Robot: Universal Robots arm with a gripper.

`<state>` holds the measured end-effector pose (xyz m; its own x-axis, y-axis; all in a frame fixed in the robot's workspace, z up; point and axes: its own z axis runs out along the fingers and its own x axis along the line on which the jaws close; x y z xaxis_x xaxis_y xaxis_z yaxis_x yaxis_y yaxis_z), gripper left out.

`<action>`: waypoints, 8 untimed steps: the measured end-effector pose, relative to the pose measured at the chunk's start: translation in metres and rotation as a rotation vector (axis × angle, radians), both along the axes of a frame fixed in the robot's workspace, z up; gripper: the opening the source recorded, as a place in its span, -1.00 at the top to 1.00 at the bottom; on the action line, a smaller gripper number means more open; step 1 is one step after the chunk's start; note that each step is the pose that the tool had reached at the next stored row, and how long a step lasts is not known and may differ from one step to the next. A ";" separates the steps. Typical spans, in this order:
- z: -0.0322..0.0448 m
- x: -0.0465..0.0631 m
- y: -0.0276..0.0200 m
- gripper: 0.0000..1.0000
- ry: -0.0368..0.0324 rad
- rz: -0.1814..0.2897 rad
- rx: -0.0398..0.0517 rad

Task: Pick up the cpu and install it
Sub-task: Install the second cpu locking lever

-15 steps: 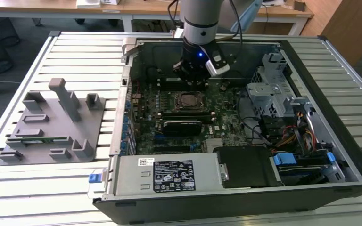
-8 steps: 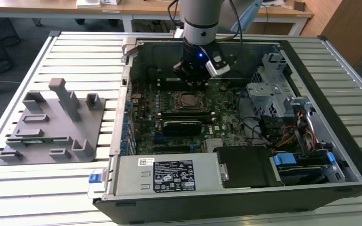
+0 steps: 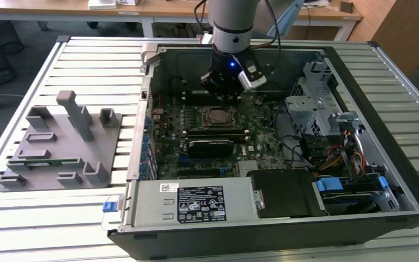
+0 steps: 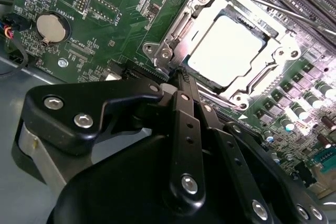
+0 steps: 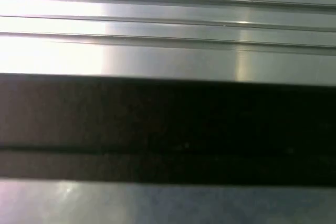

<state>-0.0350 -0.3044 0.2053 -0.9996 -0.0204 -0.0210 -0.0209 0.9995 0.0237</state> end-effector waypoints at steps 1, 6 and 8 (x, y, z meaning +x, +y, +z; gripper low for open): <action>0.0000 0.000 -0.0004 0.79 0.0000 0.000 0.0000; 0.0000 0.000 -0.0021 0.79 0.0000 0.000 0.0001; 0.0000 0.000 -0.0027 0.79 0.0000 0.000 0.0000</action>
